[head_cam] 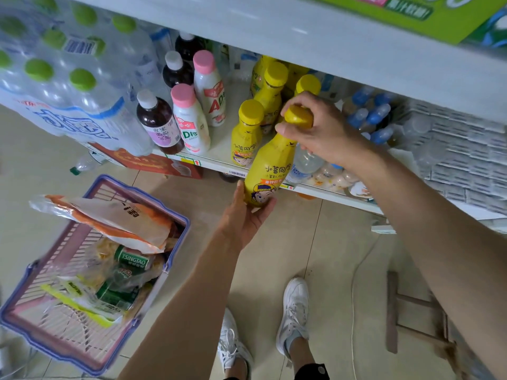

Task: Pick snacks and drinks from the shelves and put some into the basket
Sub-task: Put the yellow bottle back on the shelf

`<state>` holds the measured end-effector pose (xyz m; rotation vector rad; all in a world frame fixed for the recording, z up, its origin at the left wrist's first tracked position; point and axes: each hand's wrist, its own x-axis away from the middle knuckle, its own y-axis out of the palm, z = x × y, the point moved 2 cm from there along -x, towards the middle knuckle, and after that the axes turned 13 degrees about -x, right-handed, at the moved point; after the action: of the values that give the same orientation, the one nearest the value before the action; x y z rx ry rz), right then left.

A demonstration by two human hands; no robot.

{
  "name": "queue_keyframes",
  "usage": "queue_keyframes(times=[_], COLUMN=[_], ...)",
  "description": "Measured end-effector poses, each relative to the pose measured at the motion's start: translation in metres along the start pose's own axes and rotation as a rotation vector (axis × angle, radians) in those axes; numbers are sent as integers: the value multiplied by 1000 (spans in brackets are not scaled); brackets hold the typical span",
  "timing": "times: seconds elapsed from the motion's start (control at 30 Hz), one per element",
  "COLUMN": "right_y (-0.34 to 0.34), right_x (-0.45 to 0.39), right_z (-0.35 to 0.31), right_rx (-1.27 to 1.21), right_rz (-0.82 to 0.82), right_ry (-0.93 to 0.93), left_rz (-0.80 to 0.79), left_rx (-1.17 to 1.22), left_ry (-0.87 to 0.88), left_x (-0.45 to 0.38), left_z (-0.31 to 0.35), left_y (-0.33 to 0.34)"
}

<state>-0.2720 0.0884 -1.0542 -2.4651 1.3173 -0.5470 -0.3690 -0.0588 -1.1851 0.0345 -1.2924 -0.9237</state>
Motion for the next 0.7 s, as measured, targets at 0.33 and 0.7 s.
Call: queue_keyframes(times=[0.33,0.7], right_y=[2,24], right_x=[-13,-16], right_z=[3,19], right_rx=[330,465], right_rz=[175,96], right_ry=[-152,-105], left_rz=[67,20], left_rx=[-111,-203], left_ry=[55,77], left_x=[-13,-25], left_z=[7,5], left_y=[41,54])
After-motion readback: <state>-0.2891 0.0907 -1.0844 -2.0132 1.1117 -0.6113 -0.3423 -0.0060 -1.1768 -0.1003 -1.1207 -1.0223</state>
